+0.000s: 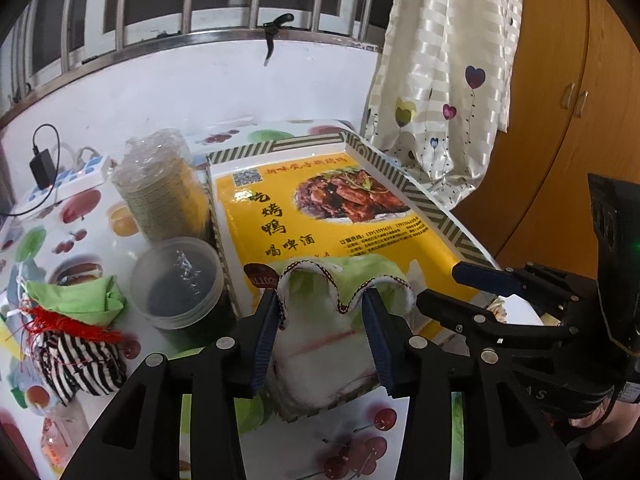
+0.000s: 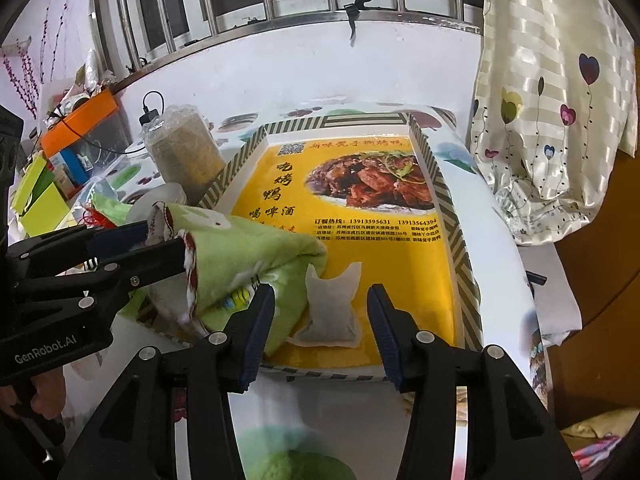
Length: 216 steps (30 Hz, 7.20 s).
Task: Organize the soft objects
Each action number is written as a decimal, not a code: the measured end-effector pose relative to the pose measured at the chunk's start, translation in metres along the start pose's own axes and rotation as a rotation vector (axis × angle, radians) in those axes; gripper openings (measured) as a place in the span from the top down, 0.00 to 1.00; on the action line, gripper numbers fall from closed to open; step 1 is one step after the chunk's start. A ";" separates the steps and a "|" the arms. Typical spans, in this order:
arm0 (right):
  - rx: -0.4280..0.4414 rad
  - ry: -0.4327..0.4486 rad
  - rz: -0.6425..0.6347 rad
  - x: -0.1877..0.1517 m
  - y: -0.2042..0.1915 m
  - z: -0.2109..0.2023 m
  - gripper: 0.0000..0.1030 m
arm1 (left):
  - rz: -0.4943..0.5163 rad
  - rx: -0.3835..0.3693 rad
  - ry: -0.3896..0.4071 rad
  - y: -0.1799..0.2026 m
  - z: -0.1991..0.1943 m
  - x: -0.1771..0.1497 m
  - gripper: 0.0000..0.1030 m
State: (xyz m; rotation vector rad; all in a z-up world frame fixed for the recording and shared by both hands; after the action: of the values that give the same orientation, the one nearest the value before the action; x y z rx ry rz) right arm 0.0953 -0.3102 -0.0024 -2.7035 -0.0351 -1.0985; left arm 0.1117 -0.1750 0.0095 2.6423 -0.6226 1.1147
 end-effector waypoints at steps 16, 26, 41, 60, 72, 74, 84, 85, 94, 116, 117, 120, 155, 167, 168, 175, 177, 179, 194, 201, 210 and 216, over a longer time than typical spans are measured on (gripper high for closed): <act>0.013 0.017 -0.024 0.007 -0.017 0.008 0.52 | -0.044 0.009 0.001 -0.022 -0.021 -0.016 0.59; -0.046 -0.089 -0.070 0.007 -0.013 0.055 0.52 | -0.063 0.031 0.016 -0.035 -0.033 -0.017 0.60; -0.035 -0.019 -0.078 0.016 -0.022 0.027 0.52 | -0.099 0.071 0.017 -0.044 -0.051 -0.028 0.60; 0.127 0.066 -0.175 -0.005 -0.079 -0.034 0.52 | -0.199 0.201 -0.005 -0.064 -0.090 -0.058 0.59; 0.184 0.055 -0.228 -0.016 -0.108 -0.042 0.52 | -0.244 0.193 0.026 -0.082 -0.105 -0.071 0.59; 0.185 0.053 -0.239 -0.016 -0.112 -0.044 0.52 | -0.261 0.187 0.036 -0.086 -0.107 -0.074 0.59; 0.249 0.019 -0.325 -0.019 -0.141 -0.039 0.52 | -0.282 0.237 0.065 -0.105 -0.113 -0.082 0.59; 0.258 0.012 -0.330 -0.020 -0.143 -0.038 0.52 | -0.284 0.236 0.064 -0.106 -0.113 -0.084 0.59; 0.295 0.019 -0.355 -0.020 -0.162 -0.033 0.52 | -0.269 0.245 0.062 -0.116 -0.120 -0.089 0.59; 0.332 -0.032 -0.383 -0.014 -0.202 -0.010 0.52 | -0.342 0.315 0.051 -0.160 -0.132 -0.107 0.59; 0.333 -0.032 -0.386 -0.014 -0.203 -0.010 0.52 | -0.343 0.316 0.048 -0.160 -0.131 -0.107 0.59; 0.342 -0.031 -0.391 -0.012 -0.205 -0.009 0.52 | -0.349 0.313 0.041 -0.163 -0.129 -0.108 0.59; 0.360 -0.036 -0.416 -0.002 -0.218 0.012 0.52 | -0.410 0.285 -0.036 -0.186 -0.091 -0.113 0.59; 0.345 -0.066 -0.417 0.008 -0.220 0.037 0.52 | -0.406 0.258 -0.077 -0.191 -0.057 -0.112 0.59; 0.343 -0.069 -0.416 0.008 -0.220 0.039 0.52 | -0.405 0.259 -0.078 -0.191 -0.056 -0.113 0.59; 0.337 -0.098 -0.414 0.009 -0.224 0.058 0.52 | -0.393 0.256 -0.066 -0.194 -0.053 -0.113 0.61; 0.337 -0.107 -0.412 0.011 -0.226 0.063 0.52 | -0.395 0.257 -0.062 -0.196 -0.052 -0.114 0.66; 0.335 -0.113 -0.410 0.011 -0.227 0.068 0.52 | -0.400 0.260 -0.057 -0.199 -0.054 -0.115 0.68; 0.300 -0.168 -0.390 0.016 -0.239 0.108 0.52 | -0.451 0.297 -0.024 -0.220 -0.073 -0.125 0.71; 0.251 -0.175 -0.397 0.014 -0.242 0.122 0.57 | -0.445 0.285 -0.029 -0.224 -0.071 -0.127 0.71; 0.200 -0.205 -0.408 0.012 -0.238 0.136 0.91 | -0.447 0.277 -0.039 -0.225 -0.068 -0.128 0.71; 0.225 -0.166 -0.400 0.013 -0.236 0.112 0.93 | -0.439 0.279 -0.027 -0.220 -0.075 -0.126 0.71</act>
State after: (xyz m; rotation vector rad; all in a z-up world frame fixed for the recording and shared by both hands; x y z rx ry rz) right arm 0.1569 -0.0569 -0.0254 -2.6337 -0.7081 -0.8929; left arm 0.0861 0.0843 -0.0353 2.8241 0.1254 1.0923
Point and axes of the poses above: each gripper's, at about its wrist camera, not at the fingertips, and z roughly the way its jaws point, y to its right, x to its top, the point moved 2 cm from there along z, roughly the way its jaws point, and after that the axes turned 7 degrees about x, right-handed, at the moved point
